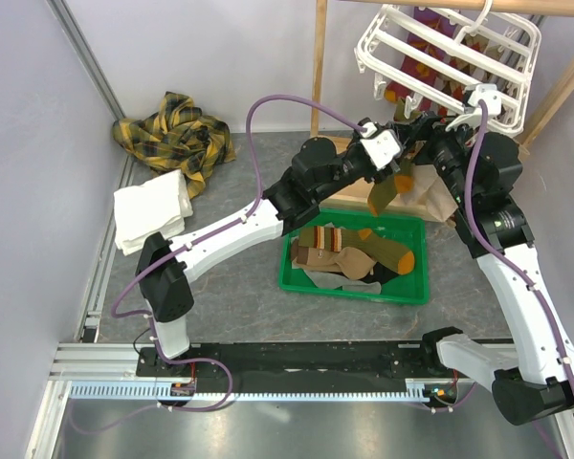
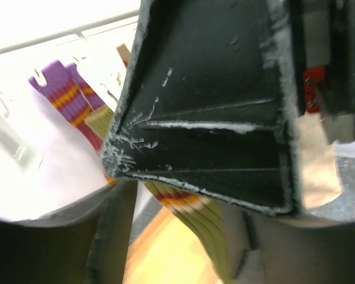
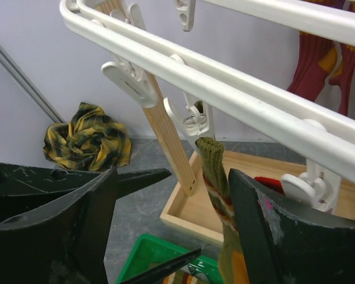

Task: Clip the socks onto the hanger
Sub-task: Clamp the sock onto the hanger, then open the clamp at the hanger.

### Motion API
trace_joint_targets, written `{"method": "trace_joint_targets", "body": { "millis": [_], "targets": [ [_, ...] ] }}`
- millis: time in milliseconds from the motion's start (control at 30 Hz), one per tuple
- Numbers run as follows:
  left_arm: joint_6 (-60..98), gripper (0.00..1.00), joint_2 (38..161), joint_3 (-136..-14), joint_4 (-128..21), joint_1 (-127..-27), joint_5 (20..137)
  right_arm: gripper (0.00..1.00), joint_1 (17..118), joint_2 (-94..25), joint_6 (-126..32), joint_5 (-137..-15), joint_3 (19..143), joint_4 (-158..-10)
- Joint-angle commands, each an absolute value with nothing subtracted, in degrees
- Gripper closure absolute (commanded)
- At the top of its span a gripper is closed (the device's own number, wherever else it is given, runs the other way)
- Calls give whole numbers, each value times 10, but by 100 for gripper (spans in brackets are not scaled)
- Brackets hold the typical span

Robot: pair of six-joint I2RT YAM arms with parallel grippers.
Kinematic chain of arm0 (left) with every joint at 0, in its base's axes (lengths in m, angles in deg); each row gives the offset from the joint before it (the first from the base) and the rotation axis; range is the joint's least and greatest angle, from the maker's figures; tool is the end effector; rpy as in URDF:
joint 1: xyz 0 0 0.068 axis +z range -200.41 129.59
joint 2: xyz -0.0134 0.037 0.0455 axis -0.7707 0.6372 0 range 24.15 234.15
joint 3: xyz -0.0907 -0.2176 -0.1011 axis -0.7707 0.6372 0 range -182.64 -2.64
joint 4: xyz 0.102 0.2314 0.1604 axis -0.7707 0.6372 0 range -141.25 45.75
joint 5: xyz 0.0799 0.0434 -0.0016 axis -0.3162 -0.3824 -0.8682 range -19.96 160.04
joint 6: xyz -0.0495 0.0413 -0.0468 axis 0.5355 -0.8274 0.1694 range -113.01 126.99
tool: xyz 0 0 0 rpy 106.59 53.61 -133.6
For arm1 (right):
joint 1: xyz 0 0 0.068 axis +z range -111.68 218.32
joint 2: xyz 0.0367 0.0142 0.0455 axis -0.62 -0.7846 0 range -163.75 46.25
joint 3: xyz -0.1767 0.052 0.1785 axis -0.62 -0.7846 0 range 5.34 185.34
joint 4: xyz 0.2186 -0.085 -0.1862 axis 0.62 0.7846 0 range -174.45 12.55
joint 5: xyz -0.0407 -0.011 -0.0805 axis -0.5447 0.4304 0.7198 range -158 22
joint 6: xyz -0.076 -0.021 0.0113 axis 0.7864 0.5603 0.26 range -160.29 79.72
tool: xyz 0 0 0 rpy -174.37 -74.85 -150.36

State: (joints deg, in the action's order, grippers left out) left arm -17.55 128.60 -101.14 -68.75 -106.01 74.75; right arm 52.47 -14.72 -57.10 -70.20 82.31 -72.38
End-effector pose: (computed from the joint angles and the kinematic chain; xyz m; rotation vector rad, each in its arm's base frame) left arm 0.2841 -0.4248 0.4114 0.9461 1.0163 -0.5096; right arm 0.2901 0.0760 0.4756 0.0041 1.5197 0.4626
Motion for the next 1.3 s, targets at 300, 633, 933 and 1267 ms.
{"method": "trace_joint_targets", "body": {
  "millis": [300,633,933,1267],
  "targets": [
    [-93,2,1187,-890,-776,-1050,720,2,527,-113,-554,-664,828,-725],
    [-37,2,1158,-831,-868,-1003,699,2,527,-97,-540,-628,812,-726],
    [-33,3,1214,-899,-914,-980,721,2,529,-95,-533,-611,804,-726],
    [-49,7,1301,-1026,-919,-979,703,2,538,-89,-522,-600,798,-731]
  ]
}}
